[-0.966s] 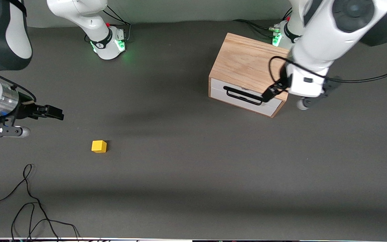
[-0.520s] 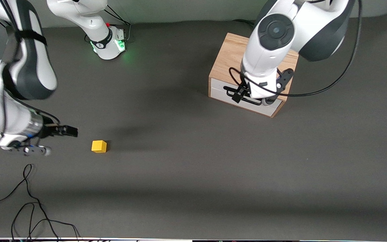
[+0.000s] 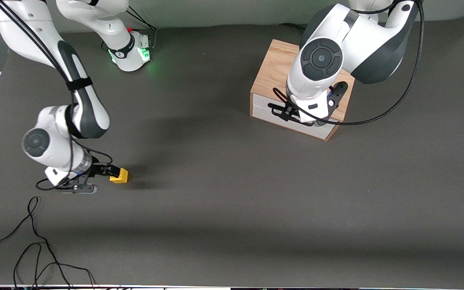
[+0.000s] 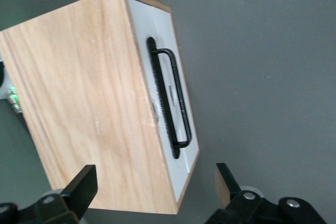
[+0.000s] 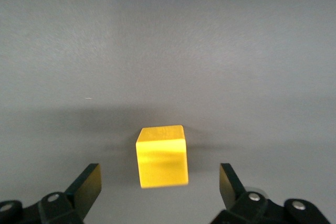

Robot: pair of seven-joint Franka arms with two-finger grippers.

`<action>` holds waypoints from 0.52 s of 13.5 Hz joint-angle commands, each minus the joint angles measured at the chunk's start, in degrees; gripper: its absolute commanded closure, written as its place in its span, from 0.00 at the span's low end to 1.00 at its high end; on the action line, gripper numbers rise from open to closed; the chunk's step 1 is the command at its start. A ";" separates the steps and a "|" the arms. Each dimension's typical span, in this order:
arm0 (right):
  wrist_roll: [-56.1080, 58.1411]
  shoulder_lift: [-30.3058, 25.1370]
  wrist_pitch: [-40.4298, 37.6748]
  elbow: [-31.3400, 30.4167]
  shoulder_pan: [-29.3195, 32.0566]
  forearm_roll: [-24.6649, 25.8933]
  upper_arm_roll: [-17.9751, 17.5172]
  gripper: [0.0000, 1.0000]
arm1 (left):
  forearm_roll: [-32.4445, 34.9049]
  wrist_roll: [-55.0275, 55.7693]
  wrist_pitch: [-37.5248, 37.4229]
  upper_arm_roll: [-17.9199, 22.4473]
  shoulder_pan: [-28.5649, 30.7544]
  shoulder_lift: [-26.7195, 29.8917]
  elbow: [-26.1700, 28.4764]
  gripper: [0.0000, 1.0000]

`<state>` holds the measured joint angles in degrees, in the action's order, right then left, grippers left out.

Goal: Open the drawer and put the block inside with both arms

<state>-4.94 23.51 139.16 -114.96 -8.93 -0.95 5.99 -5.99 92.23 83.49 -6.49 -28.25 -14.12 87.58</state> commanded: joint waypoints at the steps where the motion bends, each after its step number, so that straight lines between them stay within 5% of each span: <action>1: 1.25 2.76 3.66 -1.14 -0.56 -0.98 -0.54 0.00 | 2.98 2.77 -0.18 0.08 -0.58 -1.52 0.22 0.00; 7: 1.34 6.46 7.53 -1.23 -0.56 -0.98 -0.54 0.00 | 2.83 3.48 12.55 0.43 0.30 -4.87 8.46 0.00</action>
<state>-4.95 29.37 145.37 -116.23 -9.23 -0.96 5.31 -3.84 94.03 91.54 -6.04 -27.92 -20.12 91.16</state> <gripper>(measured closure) 0.000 0.000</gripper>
